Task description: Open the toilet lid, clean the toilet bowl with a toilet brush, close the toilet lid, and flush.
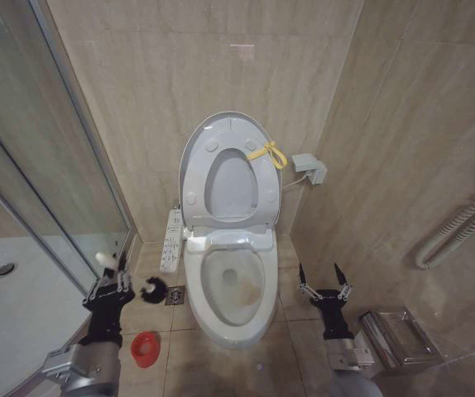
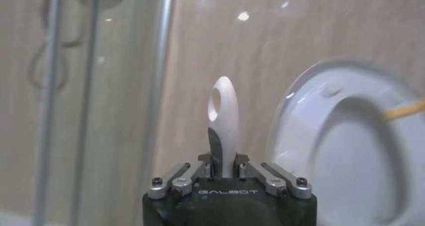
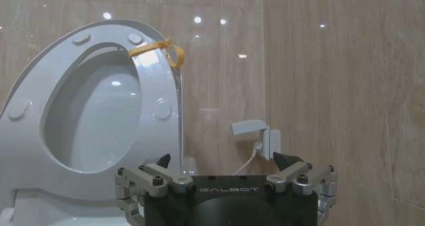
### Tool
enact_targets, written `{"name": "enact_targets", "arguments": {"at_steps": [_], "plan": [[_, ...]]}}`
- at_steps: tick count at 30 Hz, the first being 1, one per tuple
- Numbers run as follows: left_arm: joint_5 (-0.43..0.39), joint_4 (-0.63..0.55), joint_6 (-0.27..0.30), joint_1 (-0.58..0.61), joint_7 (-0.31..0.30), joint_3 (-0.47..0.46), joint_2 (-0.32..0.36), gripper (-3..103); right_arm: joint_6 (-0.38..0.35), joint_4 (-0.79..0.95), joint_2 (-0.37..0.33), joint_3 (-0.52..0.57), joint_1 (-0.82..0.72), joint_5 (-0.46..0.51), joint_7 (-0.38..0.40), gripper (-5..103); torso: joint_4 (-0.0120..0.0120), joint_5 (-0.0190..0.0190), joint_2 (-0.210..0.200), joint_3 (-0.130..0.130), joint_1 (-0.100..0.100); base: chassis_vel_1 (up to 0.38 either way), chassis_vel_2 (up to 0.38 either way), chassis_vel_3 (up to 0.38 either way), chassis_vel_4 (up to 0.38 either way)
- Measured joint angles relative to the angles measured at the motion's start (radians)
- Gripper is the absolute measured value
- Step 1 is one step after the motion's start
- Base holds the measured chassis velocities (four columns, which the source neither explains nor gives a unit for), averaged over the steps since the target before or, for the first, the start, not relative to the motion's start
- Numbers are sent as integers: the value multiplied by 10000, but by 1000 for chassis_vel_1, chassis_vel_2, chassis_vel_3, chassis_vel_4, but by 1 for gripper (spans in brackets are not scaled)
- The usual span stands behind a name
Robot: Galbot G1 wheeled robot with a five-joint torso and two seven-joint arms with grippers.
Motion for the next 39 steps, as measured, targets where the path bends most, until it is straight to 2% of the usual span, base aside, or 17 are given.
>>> {"name": "enact_targets", "arguments": {"at_steps": [3, 4, 8, 9, 12, 18, 20, 21, 24, 25, 28, 29, 32, 39], "plan": [[-11, 206, -407, -444, 526, 480, 216, 19, -9, 0, -25, 23, -16, 0, -7, 100, 1, 0, 0, 0, -1, 0, 0, 0, 0], [-11, 206, -407, -444, 526, 480, 216, 19, -9, 0, -25, 23, -16, 0, -7, 100, 1, 0, 0, 0, -1, 0, 0, 0, 0], [-386, 1829, -1729, -1454, 1356, 950, 448, 19, -12, -12, -24, 33, -61, -15, -12, 100, -2, -4, 0, 1, 1, 0, 0, 0, 0], [-386, 1829, -1729, -1454, 1356, 950, 448, 19, -12, -12, -24, 33, -61, -15, -12, 100, -2, -4, 0, 1, 1, 0, 0, 0, 0], [-1011, 2852, -2460, -2190, 2165, 1339, 457, 19, -15, -89, 25, 23, -96, -96, -24, 100, 1, -3, 0, 1, 1, 0, 0, 0, 0], [-1301, 4010, -2741, -3021, 2627, 1903, 291, 19, -1, -110, 128, 86, -260, -249, -25, 100, 0, -3, 0, 2, 1, 0, 0, 0, 0], [-1333, 4922, -3022, -3521, 2928, 2262, 109, 19, 12, -101, 170, 161, -349, -306, -20, 100, 1, -2, 0, 2, 1, 0, 0, 0, 0], [-1333, 4922, -3022, -3521, 2928, 2262, 109, 19, 12, -101, 170, 161, -349, -306, -20, 100, 1, -2, 0, 2, 1, 0, 0, 0, 0], [-1334, 6384, -3476, -4273, 3242, 2826, -230, 19, 16, -140, 263, 226, -405, -377, -6, 100, 0, -3, -1, 2, 1, 0, 0, 0, 0], [-1334, 6384, -3476, -4273, 3242, 2826, -230, 19, 16, -140, 263, 226, -405, -377, -6, 100, 0, -3, -1, 2, 1, 0, 0, 0, 0], [-1446, 7855, -3641, -5053, 3370, 3280, -566, 19, 15, -199, 393, 227, -403, -459, 2, 100, -1, -3, -1, 2, 1, 0, 0, 0, 0], [-1446, 7855, -3641, -5053, 3370, 3280, -566, 19, 15, -199, 393, 227, -403, -459, 2, 100, -1, -3, -1, 2, 1, 0, 0, 0, 0], [-1410, 9127, -3773, -5855, 3430, 3549, -836, 19, 12, -220, 486, 241, -403, -493, 4, 100, 0, -2, -1, 2, 1, 0, 0, 0, 0], [-1276, 10663, -4124, -6813, 3559, 3924, -833, 19, 12, -287, 547, 274, -414, -506, 14, 100, 0, -2, -1, 2, 1, 0, 0, 0, 0]]}}
